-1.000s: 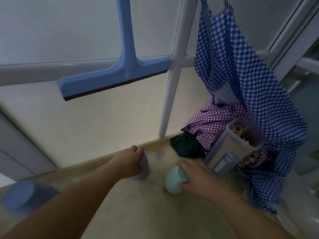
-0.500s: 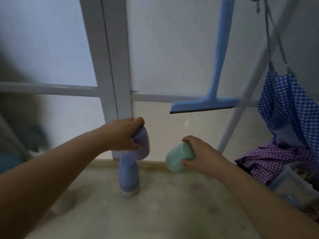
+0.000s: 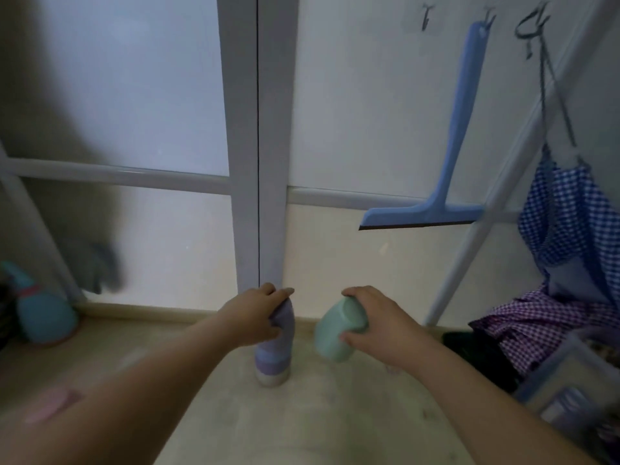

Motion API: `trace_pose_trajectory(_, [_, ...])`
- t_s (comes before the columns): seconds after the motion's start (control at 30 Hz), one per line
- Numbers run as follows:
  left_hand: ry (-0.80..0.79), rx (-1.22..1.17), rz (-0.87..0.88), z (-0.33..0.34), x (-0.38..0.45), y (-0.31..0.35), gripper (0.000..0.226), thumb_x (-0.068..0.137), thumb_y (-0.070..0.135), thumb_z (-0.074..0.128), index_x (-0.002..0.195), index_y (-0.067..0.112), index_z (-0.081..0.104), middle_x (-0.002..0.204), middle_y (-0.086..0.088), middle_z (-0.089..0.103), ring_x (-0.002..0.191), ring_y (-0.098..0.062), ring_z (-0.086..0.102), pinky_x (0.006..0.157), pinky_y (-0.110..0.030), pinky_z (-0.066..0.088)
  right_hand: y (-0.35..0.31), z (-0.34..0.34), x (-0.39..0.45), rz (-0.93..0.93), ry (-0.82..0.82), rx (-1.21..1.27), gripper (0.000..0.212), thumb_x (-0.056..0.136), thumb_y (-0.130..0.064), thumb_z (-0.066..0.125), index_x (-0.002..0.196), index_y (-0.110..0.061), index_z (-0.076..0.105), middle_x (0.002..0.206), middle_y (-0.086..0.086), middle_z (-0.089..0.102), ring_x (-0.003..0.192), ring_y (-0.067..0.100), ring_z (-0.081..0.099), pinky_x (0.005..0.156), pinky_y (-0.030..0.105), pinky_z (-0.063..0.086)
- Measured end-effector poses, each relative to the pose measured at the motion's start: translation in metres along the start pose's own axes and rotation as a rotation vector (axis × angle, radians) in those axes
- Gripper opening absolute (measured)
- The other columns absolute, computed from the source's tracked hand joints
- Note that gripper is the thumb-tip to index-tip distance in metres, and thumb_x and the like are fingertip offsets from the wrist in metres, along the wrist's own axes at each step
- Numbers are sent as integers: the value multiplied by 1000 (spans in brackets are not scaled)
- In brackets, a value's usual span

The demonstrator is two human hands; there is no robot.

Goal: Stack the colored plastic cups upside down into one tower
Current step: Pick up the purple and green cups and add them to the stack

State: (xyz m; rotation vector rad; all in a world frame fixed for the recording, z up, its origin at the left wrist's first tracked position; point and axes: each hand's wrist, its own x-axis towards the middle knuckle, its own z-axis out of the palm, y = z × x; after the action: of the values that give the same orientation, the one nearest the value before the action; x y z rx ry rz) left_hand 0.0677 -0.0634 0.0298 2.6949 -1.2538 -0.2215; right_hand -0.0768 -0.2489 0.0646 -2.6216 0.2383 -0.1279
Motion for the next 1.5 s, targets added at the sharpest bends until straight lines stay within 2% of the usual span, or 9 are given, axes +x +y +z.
trace_pose_trajectory(0.17, [9, 8, 19, 7, 5, 2, 79, 81, 31, 56, 145, 27, 11, 138, -11, 38, 115, -37, 49, 97, -43, 44, -2, 6, 0, 8, 13, 1, 66, 75, -25, 72, 132, -24, 39, 135, -4, 43, 120, 13, 46, 96, 20, 33])
trace_pose_trajectory(0.37, [86, 12, -3, -21, -25, -22, 70, 83, 36, 58, 141, 25, 22, 137, -5, 45, 118, -26, 51, 95, -39, 47, -39, -12, 22, -89, 93, -18, 66, 73, -26, 72, 131, -25, 41, 132, -2, 47, 118, 16, 48, 100, 27, 37])
trace_pose_trajectory(0.57, [111, 123, -155, -52, -65, -65, 57, 85, 39, 56, 136, 25, 32, 132, -1, 51, 113, -21, 54, 91, -34, 49, -88, -18, 50, -182, 159, -48, 67, 71, -30, 69, 131, -27, 40, 130, -3, 47, 113, 19, 51, 96, 36, 45])
trace_pose_trajectory(0.77, [66, 97, -264, -40, -97, -91, 55, 86, 40, 54, 135, 25, 34, 132, 1, 50, 114, -20, 53, 90, -34, 48, -89, 34, 61, -189, -68, -70, 67, 73, -28, 68, 132, -22, 38, 133, 2, 46, 117, 22, 49, 99, 34, 42])
trace_pose_trajectory(0.9, [36, 51, -306, -24, -113, -102, 55, 85, 40, 55, 133, 23, 36, 130, -2, 51, 111, -22, 54, 90, -36, 48, -82, 55, 68, -195, -50, -48, 69, 71, -25, 69, 133, -18, 39, 132, 7, 48, 119, 28, 48, 103, 39, 40])
trace_pose_trajectory(1.07, [-4, -51, -360, -6, -125, -108, 54, 83, 38, 59, 131, 22, 39, 135, -3, 50, 114, -23, 53, 93, -36, 48, -79, 57, 71, -198, -45, -30, 68, 71, -24, 70, 132, -20, 39, 134, 6, 47, 120, 27, 46, 105, 35, 37])
trace_pose_trajectory(1.23, [-4, -70, -346, 3, -127, -109, 55, 83, 37, 61, 131, 22, 40, 137, -2, 49, 112, -21, 55, 95, -33, 46, -74, 55, 65, -196, -80, -10, 79, 74, -25, 71, 141, -22, 28, 139, 7, 39, 127, 24, 39, 108, 30, 30])
trace_pose_trajectory(1.33, [-1, -73, -333, 4, -123, -105, 54, 83, 36, 60, 131, 21, 40, 138, -2, 48, 115, -22, 53, 96, -31, 45, -72, 51, 56, -209, -30, -44, 84, 72, -29, 72, 142, -23, 25, 143, 6, 35, 131, 27, 32, 110, 34, 27])
trace_pose_trajectory(1.5, [-16, -79, -317, 17, -125, -95, 53, 84, 38, 59, 131, 23, 41, 136, -2, 48, 115, -22, 52, 97, -32, 45, -78, 46, 19, -286, 165, -66, 68, 74, -25, 71, 134, -17, 40, 132, 7, 45, 120, 23, 35, 97, 20, 25])
